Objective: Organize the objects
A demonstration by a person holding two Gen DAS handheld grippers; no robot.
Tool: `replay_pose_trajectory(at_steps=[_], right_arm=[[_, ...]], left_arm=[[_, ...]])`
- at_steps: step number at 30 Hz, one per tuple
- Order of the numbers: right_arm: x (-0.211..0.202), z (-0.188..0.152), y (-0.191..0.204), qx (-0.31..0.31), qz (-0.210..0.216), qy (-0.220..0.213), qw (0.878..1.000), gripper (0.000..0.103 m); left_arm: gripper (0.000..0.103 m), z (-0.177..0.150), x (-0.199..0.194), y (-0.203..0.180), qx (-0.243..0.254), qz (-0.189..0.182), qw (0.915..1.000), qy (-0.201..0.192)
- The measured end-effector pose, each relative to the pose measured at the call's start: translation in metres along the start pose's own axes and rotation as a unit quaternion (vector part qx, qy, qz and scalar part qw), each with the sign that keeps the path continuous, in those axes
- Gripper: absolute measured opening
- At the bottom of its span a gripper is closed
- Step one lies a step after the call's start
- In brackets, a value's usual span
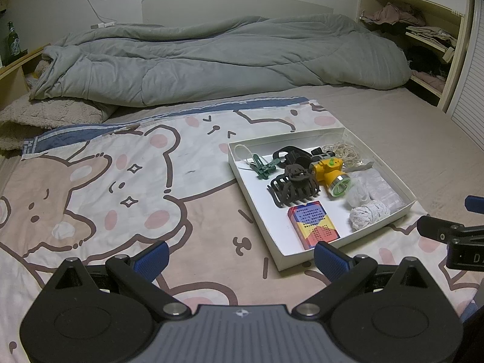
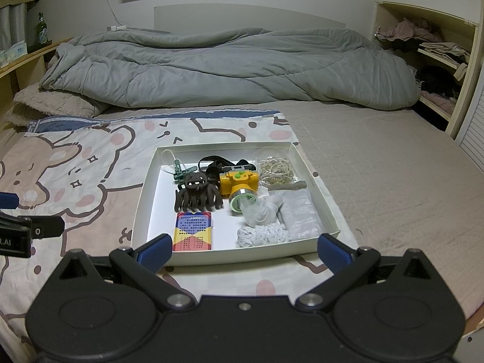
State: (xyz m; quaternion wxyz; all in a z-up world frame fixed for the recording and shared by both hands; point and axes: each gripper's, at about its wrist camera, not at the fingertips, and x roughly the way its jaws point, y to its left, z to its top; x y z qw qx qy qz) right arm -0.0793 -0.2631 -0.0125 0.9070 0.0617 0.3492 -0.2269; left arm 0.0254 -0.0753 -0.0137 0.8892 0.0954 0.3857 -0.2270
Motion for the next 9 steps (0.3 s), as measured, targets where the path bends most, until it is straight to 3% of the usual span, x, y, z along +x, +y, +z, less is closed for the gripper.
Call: replay_pose_trajectory(at_steps=[9], right_arm=[[0.0,0.0,0.0002,0.001,0.003,0.001,1.0,0.103]], left_arm=[[0.101,-0.0014,-0.0003,-0.0011,0.002,-0.003,1.0,0.001]])
